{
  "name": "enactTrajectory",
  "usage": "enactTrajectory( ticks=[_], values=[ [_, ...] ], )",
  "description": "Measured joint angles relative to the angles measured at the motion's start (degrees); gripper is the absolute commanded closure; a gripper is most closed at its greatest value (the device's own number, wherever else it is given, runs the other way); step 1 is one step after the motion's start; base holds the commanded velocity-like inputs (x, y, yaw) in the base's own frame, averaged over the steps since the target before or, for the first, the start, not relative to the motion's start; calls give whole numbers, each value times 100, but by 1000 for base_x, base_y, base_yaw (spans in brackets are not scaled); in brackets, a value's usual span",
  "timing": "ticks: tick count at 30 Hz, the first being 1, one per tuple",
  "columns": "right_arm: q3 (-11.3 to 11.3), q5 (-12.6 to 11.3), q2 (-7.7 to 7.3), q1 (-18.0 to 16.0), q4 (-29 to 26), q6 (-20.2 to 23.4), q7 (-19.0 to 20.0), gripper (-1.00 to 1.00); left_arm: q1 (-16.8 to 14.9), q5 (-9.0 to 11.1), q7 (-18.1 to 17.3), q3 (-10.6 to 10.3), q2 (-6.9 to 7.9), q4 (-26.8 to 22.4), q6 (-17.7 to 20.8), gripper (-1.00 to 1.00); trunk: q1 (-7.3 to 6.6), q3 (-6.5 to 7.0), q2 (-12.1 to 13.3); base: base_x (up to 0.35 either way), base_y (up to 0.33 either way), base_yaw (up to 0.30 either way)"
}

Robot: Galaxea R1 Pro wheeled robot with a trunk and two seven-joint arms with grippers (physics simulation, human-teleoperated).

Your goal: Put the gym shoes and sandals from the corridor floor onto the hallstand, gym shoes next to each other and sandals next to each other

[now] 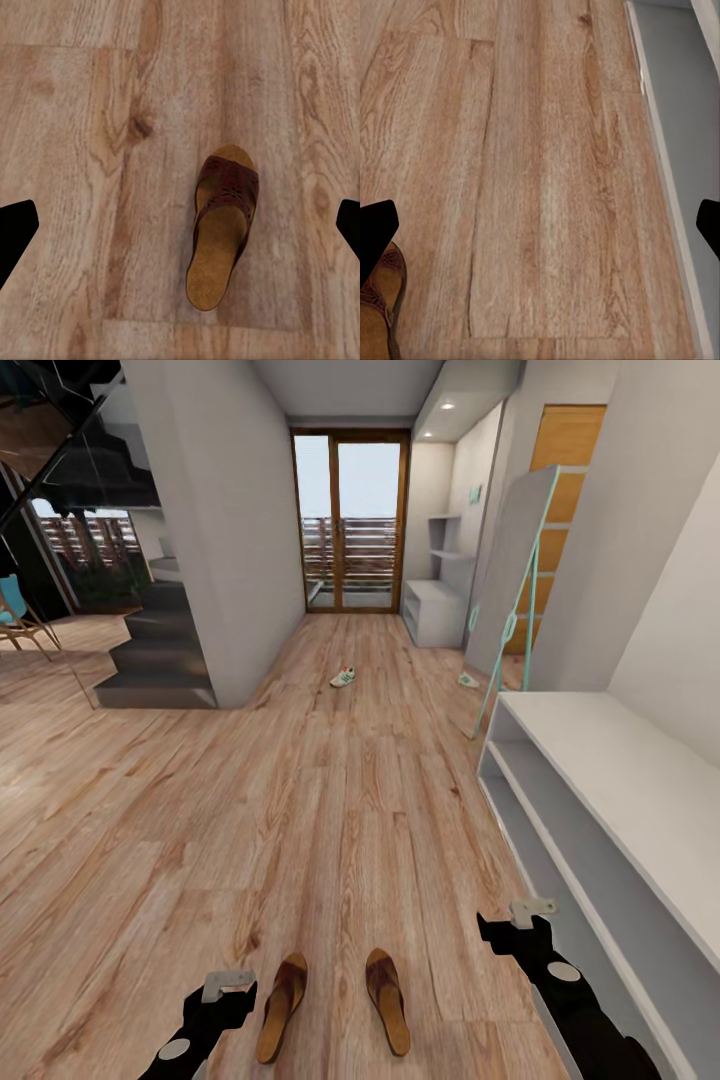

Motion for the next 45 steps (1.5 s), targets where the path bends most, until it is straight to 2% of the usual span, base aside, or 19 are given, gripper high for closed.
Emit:
enactTrajectory(
  ticks=[45],
  values=[
    [-18,-6,0,0,-27,0,13,-100,0,0,-5,3,-1,10,0,-100,989,-808,-1805,0,0,0]
  ],
)
